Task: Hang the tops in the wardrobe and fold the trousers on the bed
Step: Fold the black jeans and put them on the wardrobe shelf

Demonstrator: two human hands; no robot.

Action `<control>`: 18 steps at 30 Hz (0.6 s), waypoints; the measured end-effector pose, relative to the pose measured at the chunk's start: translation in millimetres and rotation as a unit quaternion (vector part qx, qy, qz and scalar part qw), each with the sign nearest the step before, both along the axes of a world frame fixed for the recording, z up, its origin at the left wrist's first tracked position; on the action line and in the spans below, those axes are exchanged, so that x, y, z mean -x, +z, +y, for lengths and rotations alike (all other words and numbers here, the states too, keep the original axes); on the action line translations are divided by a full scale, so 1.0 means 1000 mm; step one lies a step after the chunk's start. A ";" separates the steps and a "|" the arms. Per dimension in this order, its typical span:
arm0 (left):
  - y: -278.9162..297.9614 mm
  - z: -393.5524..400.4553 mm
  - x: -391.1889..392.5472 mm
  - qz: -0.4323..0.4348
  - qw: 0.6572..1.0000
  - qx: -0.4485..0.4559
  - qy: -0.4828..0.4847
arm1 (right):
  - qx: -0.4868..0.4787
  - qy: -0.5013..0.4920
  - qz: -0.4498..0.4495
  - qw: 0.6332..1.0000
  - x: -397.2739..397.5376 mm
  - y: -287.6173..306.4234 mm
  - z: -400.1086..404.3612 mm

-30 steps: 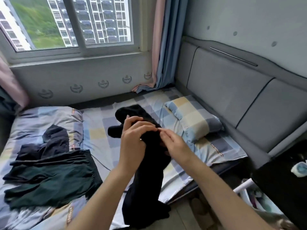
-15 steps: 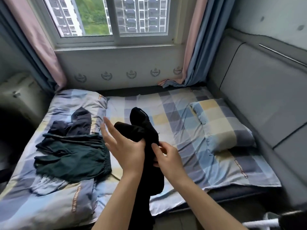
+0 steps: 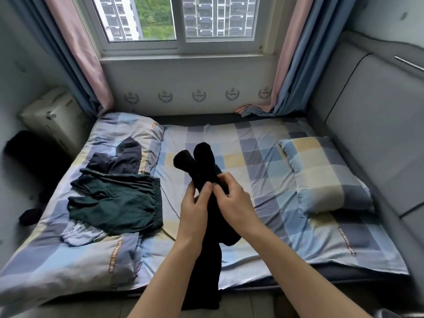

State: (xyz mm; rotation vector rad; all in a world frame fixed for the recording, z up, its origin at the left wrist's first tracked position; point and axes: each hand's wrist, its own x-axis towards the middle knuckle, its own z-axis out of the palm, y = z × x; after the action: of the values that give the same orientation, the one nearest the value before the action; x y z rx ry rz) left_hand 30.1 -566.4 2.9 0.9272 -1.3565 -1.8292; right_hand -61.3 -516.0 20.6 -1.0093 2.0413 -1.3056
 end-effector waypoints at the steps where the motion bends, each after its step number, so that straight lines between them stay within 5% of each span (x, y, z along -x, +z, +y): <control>1: 0.000 -0.001 0.000 -0.009 1.000 0.015 0.020 | 0.005 0.002 0.002 1.000 0.001 -0.001 0.000; 8: 0.016 -0.051 -0.043 0.047 0.995 -0.051 0.072 | 0.087 -0.059 -0.147 0.984 0.033 0.018 0.023; 18: 0.063 -0.118 -0.098 0.034 0.995 0.042 0.078 | 0.169 -0.099 -0.213 0.957 0.120 0.088 0.073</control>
State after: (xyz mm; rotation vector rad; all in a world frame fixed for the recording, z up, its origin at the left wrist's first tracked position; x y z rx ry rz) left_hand 128.1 -684.6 65.8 0.8934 -1.2726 -1.6587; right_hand -181.1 -442.9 108.5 -0.5906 1.6530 -1.8413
